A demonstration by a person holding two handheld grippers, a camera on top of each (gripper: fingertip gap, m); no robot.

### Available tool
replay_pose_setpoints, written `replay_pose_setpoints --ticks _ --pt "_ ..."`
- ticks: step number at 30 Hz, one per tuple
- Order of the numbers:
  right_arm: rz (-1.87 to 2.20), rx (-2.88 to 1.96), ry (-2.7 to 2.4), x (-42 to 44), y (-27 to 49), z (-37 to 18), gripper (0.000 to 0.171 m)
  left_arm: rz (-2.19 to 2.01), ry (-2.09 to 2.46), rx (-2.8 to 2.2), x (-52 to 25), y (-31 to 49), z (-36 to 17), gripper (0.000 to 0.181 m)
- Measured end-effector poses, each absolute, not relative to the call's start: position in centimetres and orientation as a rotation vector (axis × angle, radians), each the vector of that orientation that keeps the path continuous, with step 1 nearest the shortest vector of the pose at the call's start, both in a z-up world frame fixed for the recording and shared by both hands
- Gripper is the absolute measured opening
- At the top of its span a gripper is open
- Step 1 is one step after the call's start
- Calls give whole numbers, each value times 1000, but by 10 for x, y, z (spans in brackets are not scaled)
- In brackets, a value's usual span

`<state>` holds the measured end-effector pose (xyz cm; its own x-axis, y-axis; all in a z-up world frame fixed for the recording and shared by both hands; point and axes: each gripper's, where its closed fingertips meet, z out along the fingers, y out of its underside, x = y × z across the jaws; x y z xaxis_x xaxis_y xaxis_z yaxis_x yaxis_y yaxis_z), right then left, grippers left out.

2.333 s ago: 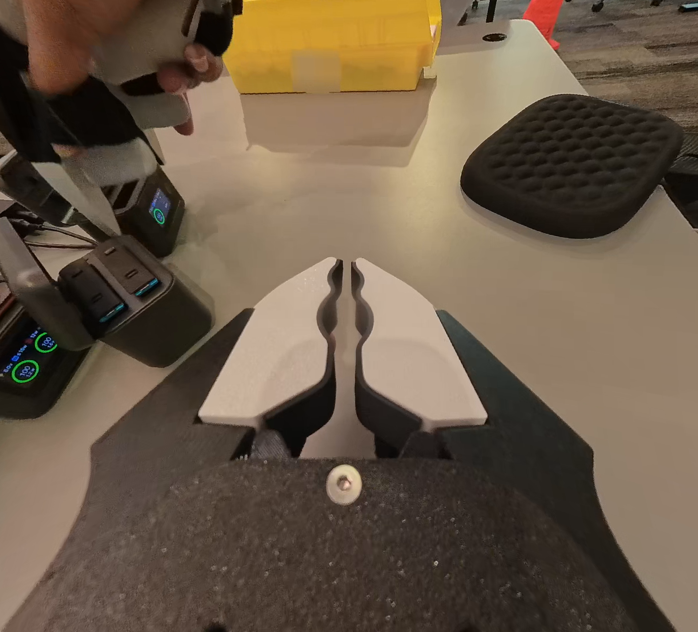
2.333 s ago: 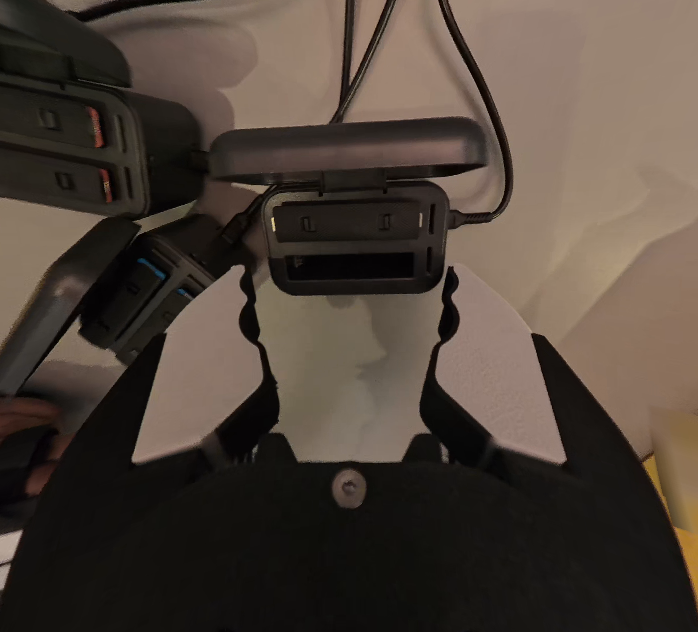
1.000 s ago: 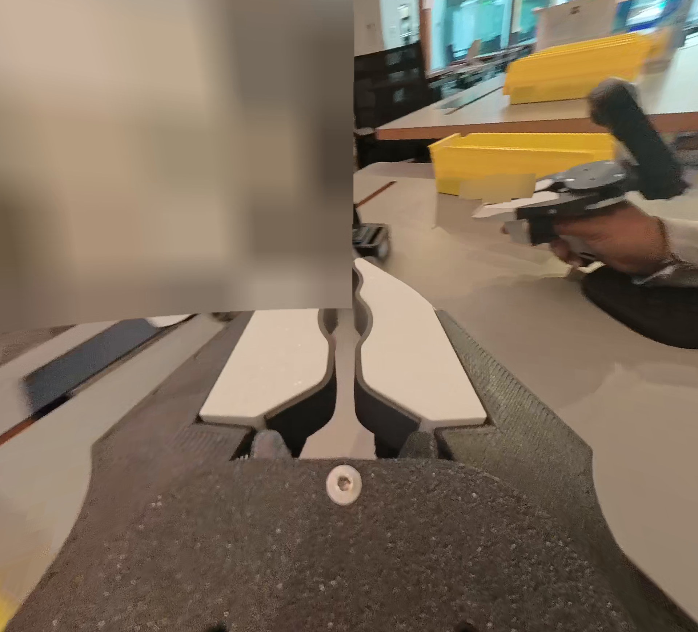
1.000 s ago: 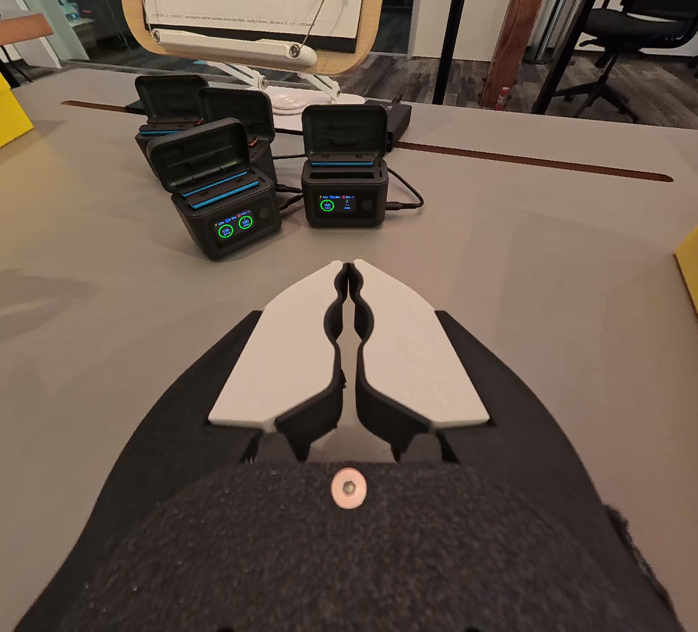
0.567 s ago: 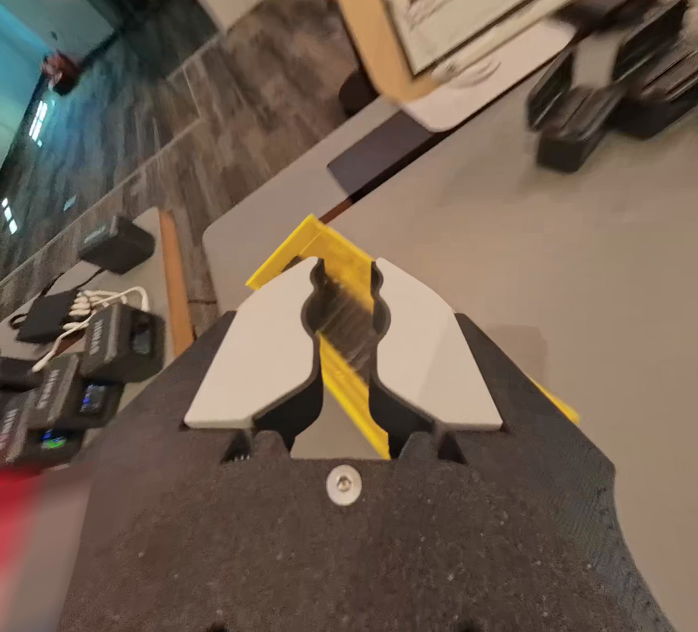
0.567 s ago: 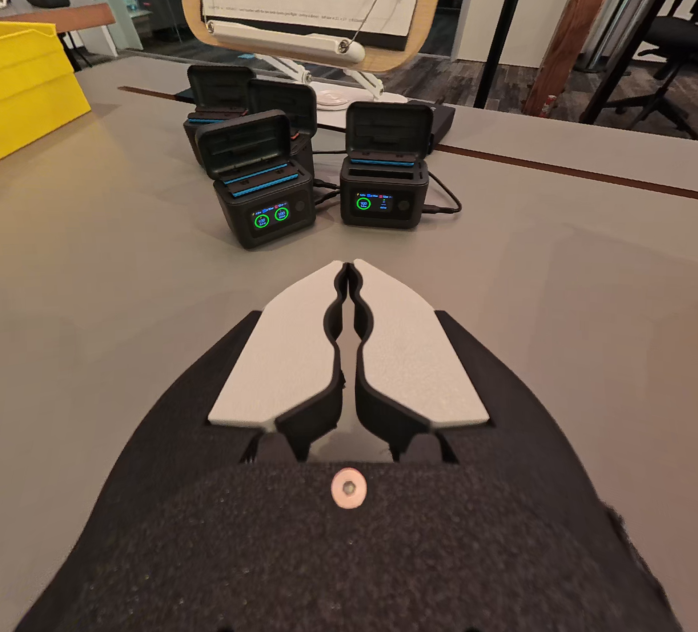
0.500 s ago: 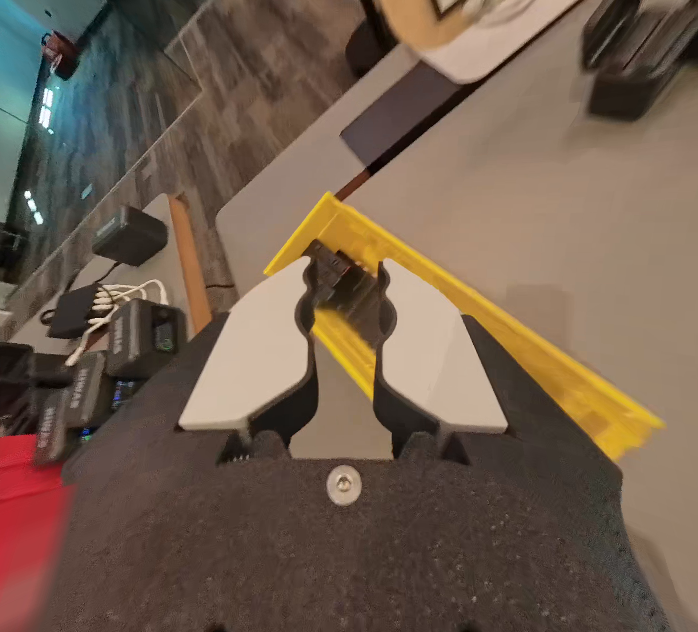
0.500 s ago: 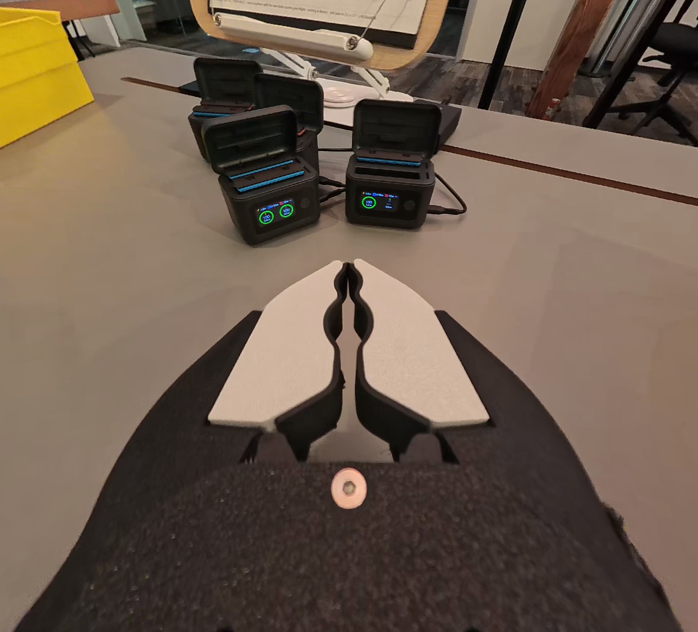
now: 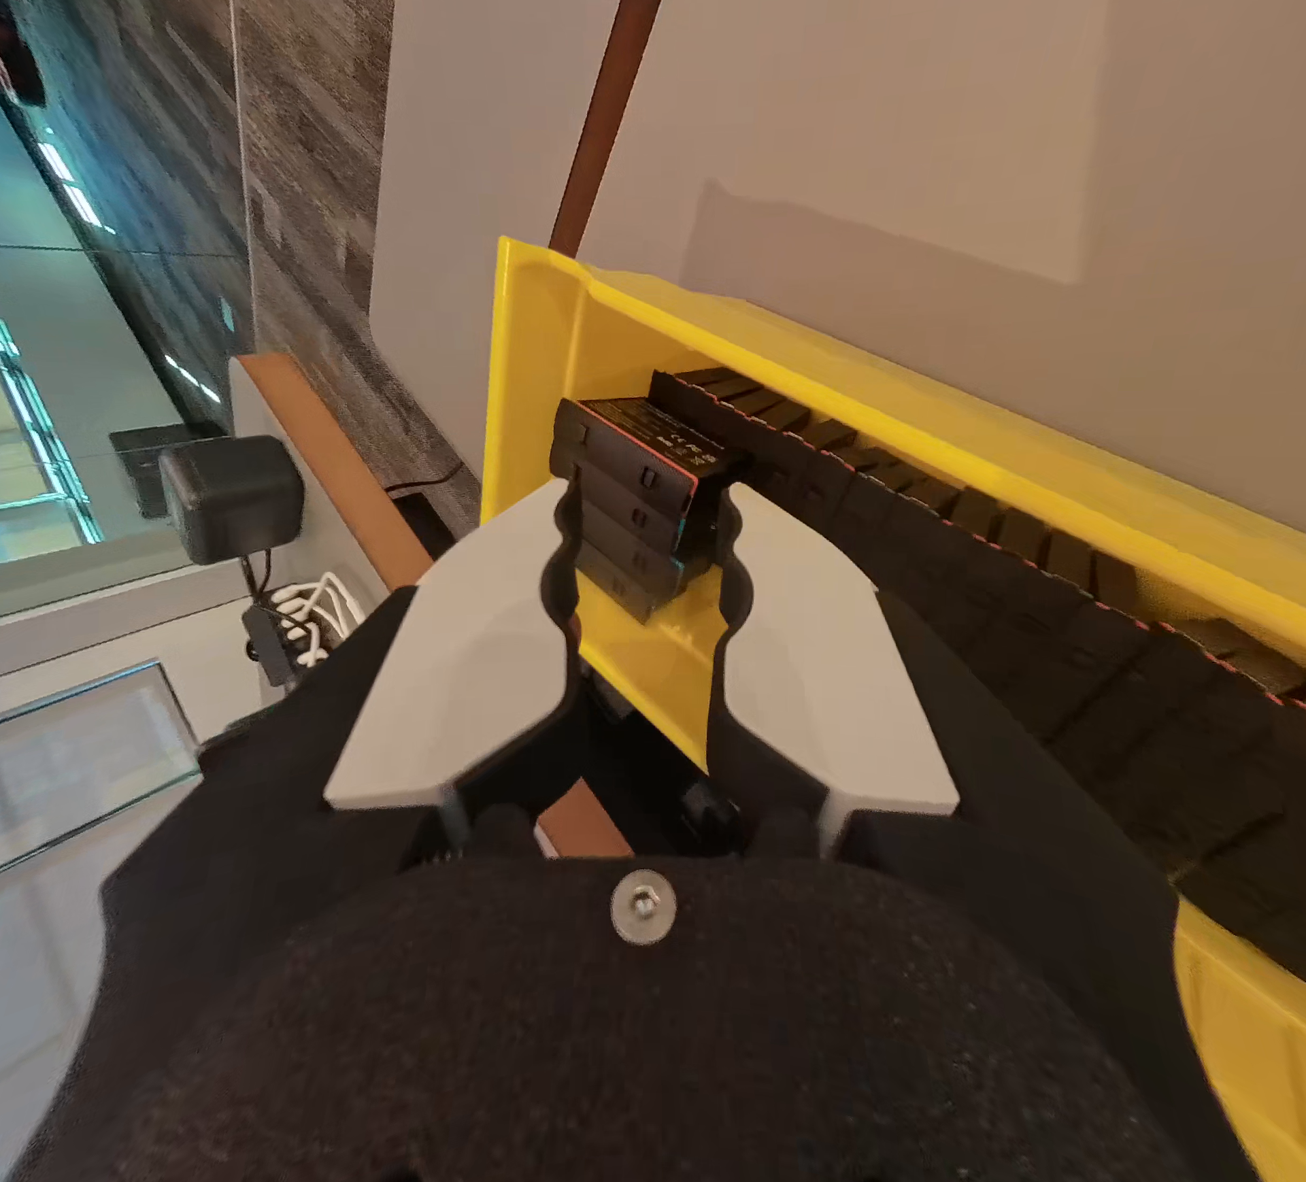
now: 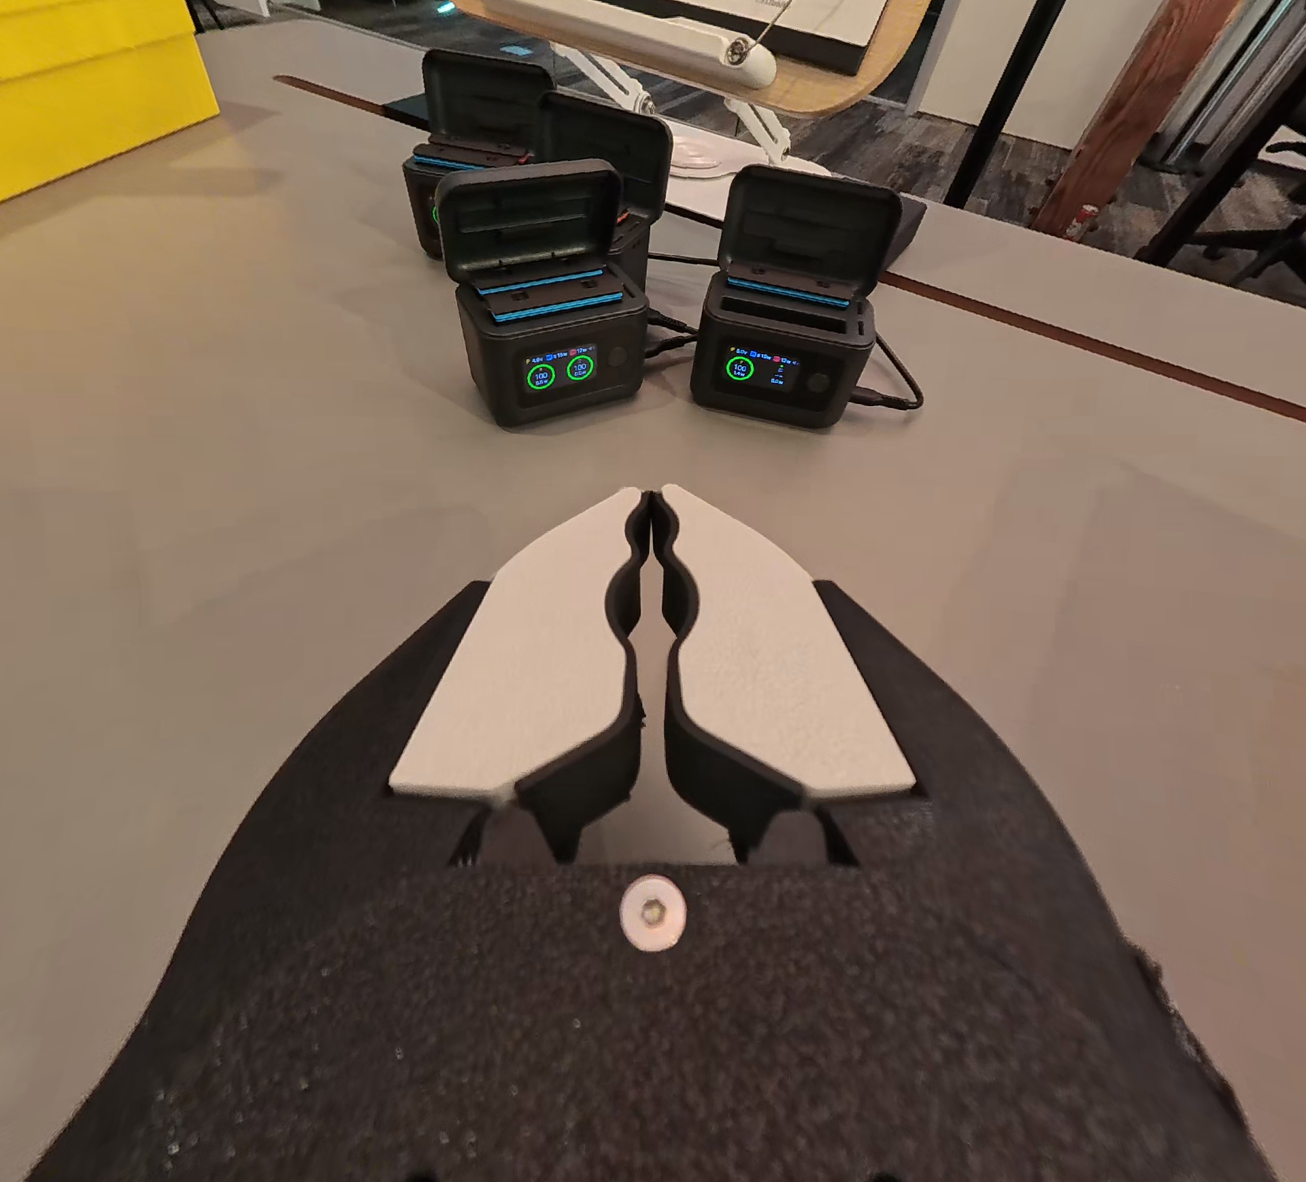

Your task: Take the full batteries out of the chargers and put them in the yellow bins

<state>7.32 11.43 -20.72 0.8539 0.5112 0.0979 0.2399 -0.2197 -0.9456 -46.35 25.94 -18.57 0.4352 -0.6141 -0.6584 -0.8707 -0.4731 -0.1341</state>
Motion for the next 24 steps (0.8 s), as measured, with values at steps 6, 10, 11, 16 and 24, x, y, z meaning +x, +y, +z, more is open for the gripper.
replay_pose_setpoints --ticks 6,10,11,16,24 --pt "285 -1817 -582 71 114 -210 0 851 1351 -2212 -466 259 -193 29" --pt "289 -1820 -592 70 114 -211 0 905 1385 -2180 -468 259 -196 23" --pt "289 -1820 -594 69 114 -211 0 917 1390 -2174 -469 259 -198 22" --pt "289 -1820 -599 69 114 -211 0 941 1384 -2146 -470 260 -199 16" --pt "286 -1822 -611 67 113 -212 0 946 1359 -2081 -469 259 -197 10"
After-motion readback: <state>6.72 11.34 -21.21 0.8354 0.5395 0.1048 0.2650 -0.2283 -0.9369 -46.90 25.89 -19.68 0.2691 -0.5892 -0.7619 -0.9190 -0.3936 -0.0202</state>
